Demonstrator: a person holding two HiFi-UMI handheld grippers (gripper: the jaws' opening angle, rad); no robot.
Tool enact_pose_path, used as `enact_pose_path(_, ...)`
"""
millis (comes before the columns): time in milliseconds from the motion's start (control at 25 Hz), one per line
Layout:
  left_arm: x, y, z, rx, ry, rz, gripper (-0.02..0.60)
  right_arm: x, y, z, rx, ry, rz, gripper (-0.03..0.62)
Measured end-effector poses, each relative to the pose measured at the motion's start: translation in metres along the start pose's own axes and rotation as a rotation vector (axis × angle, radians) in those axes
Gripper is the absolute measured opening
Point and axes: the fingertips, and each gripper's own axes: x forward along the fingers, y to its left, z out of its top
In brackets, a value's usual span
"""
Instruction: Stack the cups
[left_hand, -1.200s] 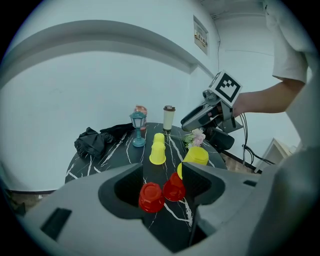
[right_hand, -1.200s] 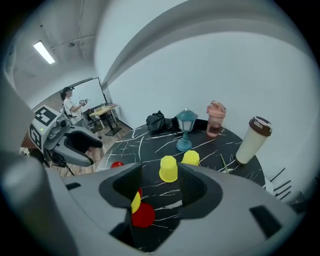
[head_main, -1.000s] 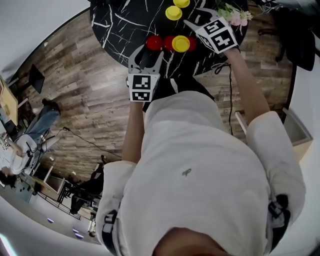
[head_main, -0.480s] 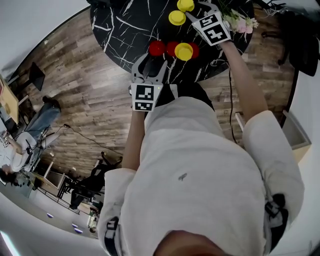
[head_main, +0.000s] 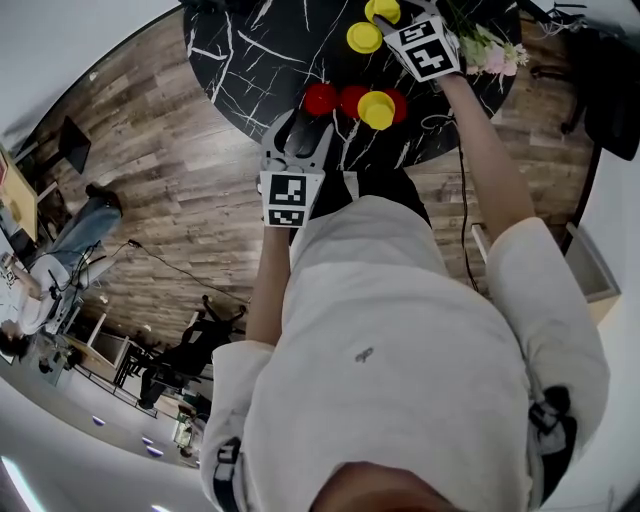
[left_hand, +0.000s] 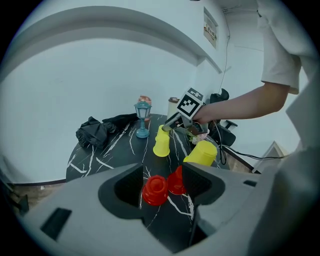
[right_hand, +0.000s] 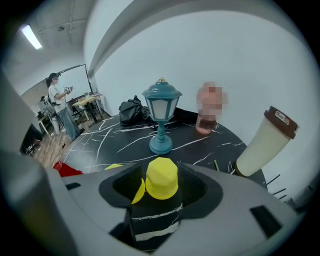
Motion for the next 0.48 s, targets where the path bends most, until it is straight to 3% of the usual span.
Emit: enact_pose_path(480,-0.004,0.005,-0.003,-0.009,-0.002,0.021,0.244,0.017,-0.003,-0.010,-0.024,0.048,-0.005,0.224)
